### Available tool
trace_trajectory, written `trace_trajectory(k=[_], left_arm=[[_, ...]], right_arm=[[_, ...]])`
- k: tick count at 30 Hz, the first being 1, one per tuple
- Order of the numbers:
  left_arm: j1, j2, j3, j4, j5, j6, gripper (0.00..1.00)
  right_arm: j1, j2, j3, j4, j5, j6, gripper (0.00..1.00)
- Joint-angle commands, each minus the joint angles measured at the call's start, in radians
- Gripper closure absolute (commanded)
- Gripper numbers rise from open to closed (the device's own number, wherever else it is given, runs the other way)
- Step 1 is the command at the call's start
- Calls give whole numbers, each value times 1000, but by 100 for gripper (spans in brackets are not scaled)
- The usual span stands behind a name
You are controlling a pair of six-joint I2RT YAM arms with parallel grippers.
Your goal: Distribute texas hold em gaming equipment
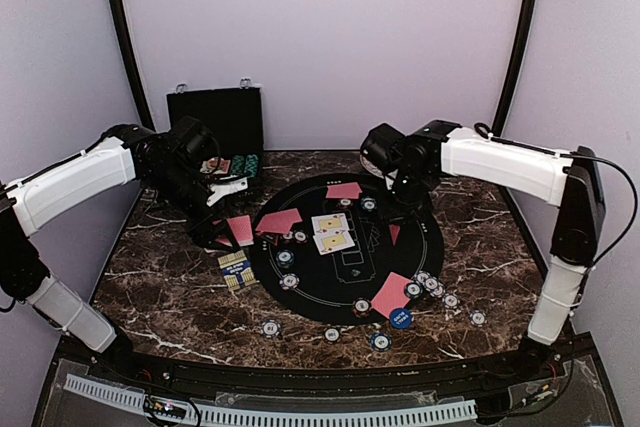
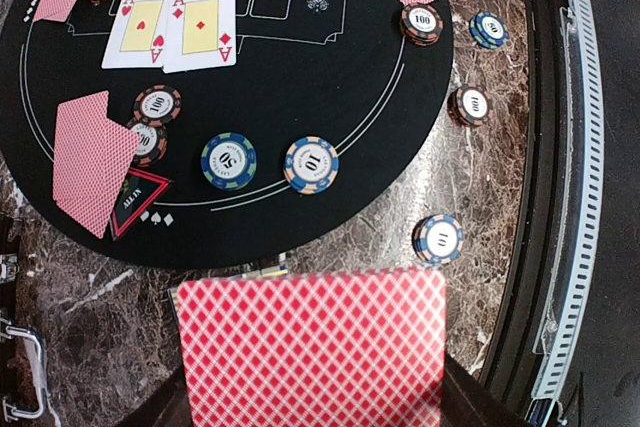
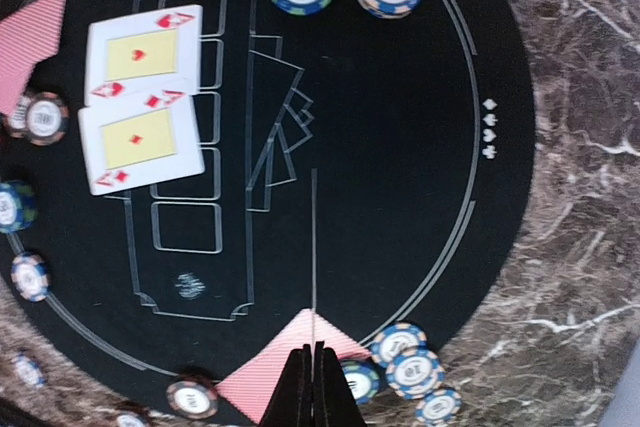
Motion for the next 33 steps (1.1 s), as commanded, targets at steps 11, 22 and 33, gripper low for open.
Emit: trace_trajectory(k=[11,22,33], left_arm=[[3,-27,18,-25,14,2,100],[3,-21,26,-30,24,4,100],[3,-9,51,-47,24,4,100]], right_arm=[[194,463,422,-283,331,9,100],[243,578,484,-226,168,-7,100],[242,558,456,-66,-16,31,81]])
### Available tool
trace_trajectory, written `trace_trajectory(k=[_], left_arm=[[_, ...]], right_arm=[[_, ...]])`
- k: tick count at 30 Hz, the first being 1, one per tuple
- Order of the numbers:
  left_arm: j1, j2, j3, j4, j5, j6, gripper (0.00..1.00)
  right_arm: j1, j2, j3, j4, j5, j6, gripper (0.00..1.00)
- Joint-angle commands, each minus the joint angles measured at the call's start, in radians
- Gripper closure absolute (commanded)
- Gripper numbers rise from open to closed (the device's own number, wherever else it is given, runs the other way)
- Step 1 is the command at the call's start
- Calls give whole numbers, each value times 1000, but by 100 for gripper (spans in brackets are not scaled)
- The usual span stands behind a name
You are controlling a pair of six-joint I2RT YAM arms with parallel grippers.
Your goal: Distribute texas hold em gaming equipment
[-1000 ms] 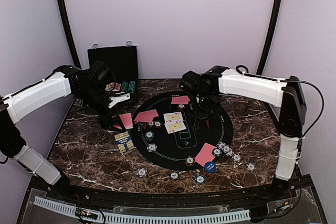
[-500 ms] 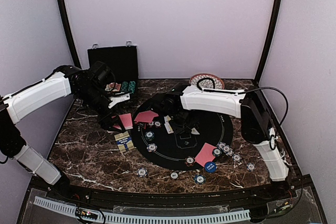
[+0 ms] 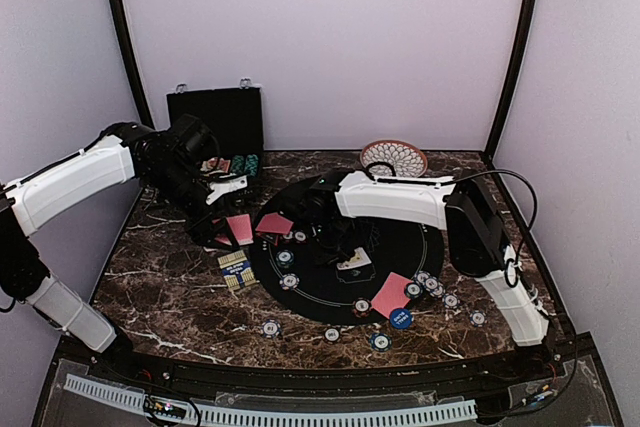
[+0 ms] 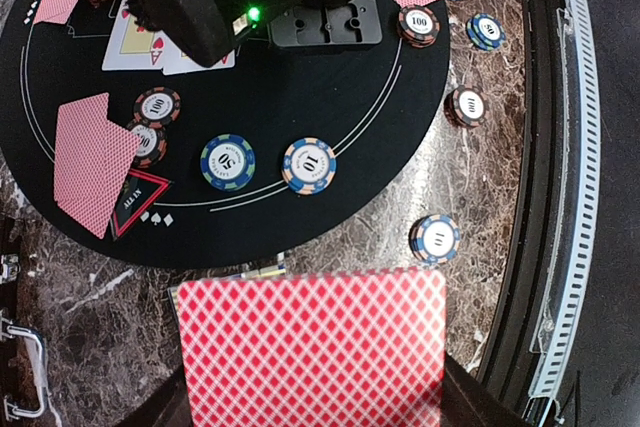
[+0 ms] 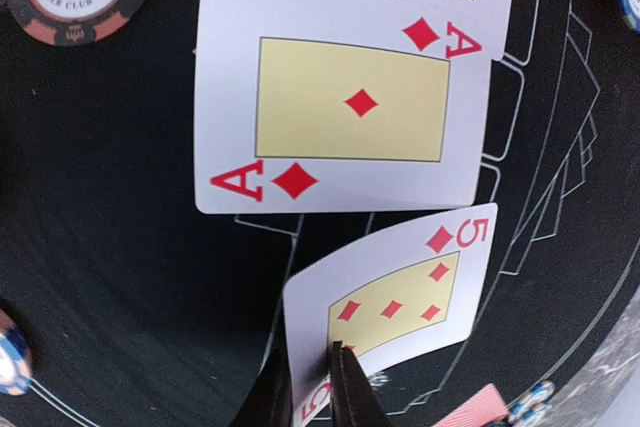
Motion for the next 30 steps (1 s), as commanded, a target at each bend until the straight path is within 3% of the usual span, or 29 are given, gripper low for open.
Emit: trace_trajectory(k=[1,6,8,13,22,30], left_arm=[[3,-8,40,-33,21,3,100],[3,-5,38,-36,28,3,100],[3,-4,36,-38,28,3,100],[3,-9,33,-39,29,4,100],[3,-22,21,-41,31,9,100],[3,-23,22,-45,31,8,100]], right_arm=[[11,-15,-16,97,-102,27,78],[8,-18,-24,128,-143,38,53],[0,-33,-33,165,-181,44,47],[-55,-162,-159,338,-349,64,42],[-291,-492,-654,748,-630,100,28],[-423,-519,-867,871,-760,83,29]])
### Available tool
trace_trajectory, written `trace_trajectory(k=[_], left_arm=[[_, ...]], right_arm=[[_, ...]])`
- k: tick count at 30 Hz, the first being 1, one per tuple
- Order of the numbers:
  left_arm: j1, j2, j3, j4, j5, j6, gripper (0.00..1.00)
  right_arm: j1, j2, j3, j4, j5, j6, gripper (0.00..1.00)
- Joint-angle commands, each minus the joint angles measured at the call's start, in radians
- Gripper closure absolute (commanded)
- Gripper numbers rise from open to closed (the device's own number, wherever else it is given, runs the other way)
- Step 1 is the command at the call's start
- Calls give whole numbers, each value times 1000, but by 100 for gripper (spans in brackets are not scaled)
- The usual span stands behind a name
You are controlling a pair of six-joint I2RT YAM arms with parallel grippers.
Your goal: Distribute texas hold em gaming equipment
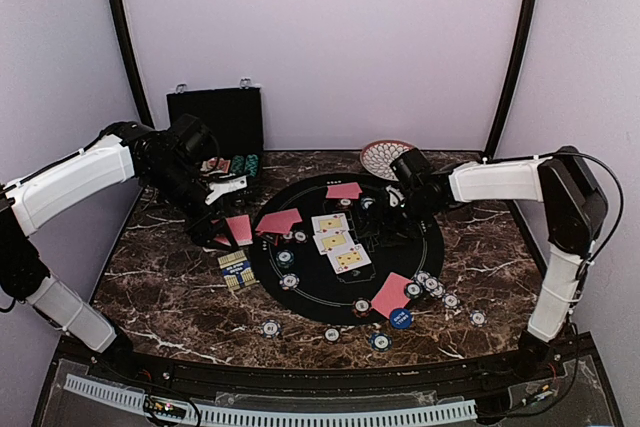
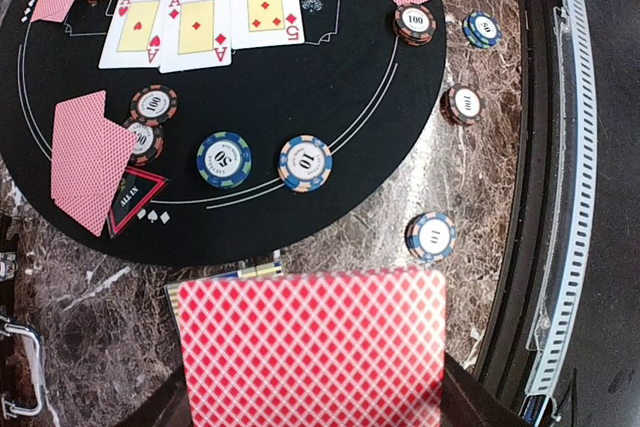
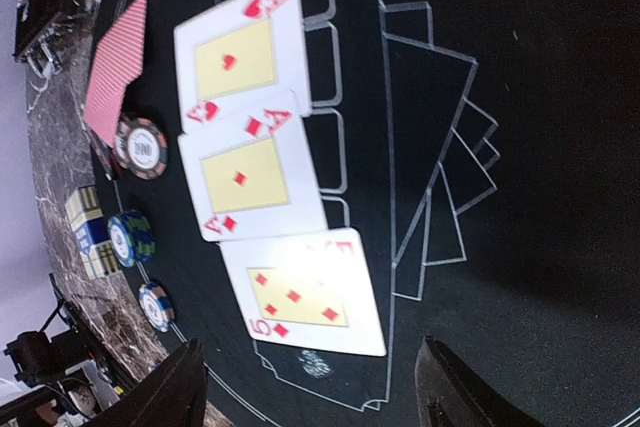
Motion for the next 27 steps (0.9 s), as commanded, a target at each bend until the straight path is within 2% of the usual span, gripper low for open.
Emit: trace_trajectory(k=[1,17,27], left_arm=[[4,-23,12,-29,27,7,100],[3,-18,14,-32,27,6,100],[3,-15,12,-31,27,6,100]], right_arm=[[-14,22,-60,95,-95,-10,29],[-15,116,-123,213,-187,20,36],[48,121,-143,254,-205,70,39]])
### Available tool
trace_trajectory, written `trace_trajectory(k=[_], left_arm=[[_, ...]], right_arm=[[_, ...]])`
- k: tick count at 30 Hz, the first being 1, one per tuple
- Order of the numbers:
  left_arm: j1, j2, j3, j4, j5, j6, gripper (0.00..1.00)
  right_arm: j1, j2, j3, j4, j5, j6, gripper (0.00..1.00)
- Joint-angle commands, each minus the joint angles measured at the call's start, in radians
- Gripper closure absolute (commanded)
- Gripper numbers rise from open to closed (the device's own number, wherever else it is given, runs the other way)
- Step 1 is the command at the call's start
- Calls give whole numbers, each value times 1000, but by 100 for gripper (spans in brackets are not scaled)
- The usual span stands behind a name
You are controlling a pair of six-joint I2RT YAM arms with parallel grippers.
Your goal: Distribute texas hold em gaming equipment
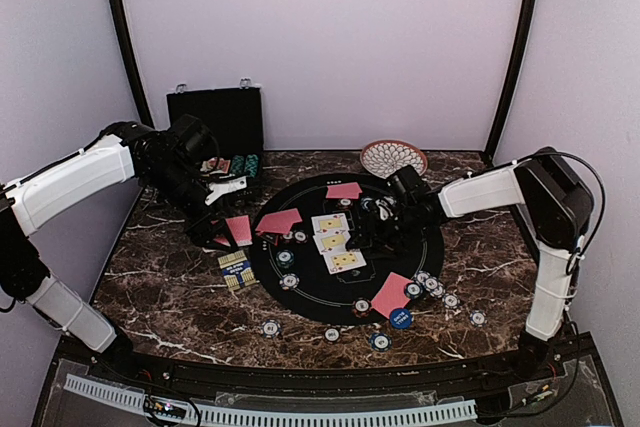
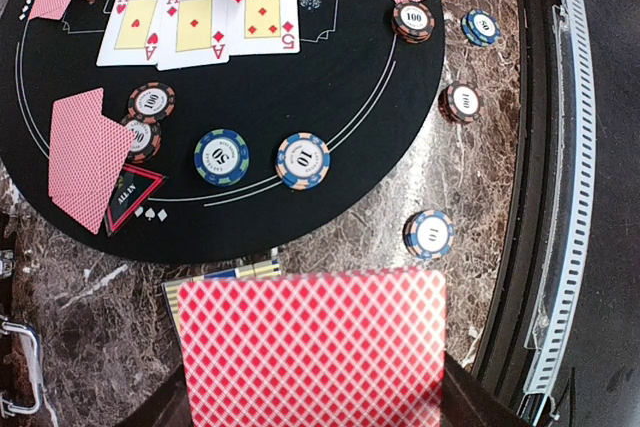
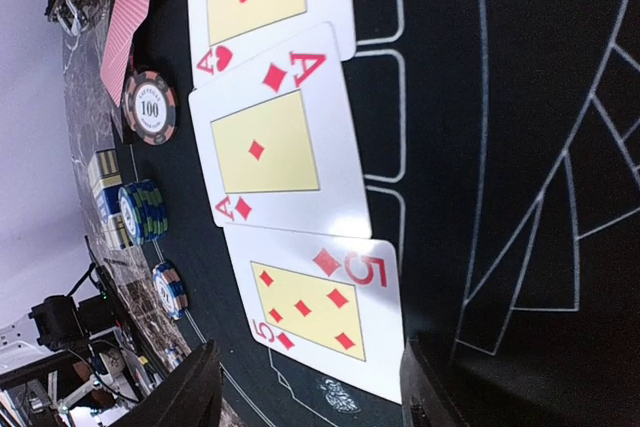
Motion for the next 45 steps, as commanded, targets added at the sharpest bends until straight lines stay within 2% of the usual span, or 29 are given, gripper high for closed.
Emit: trace_trajectory(k=[1,6,13,20,27,35,45], left_arm=[[3,-16,10,-22,26,6,100],[2,-19,6,-19,30,6,100],[2,-26,0,-19,30,7,100],[2,-33,-6,-9,42,12,100],[2,-30,-2,3,49,5,100],[2,-33,-3,1,49,7,100],[2,-29,7,7,54,7,100]], right_arm=[[53,28,-39,28,-16,40,40],[80,16,-48,55,-16,40,40],[77,-57,-6,4,-16,40,40],[141,-161,7,203,-16,40,40],[278,-67,133,398,-16,40,40],[329,18,190,635,-16,40,40],[356,96,291,630,-16,40,40]])
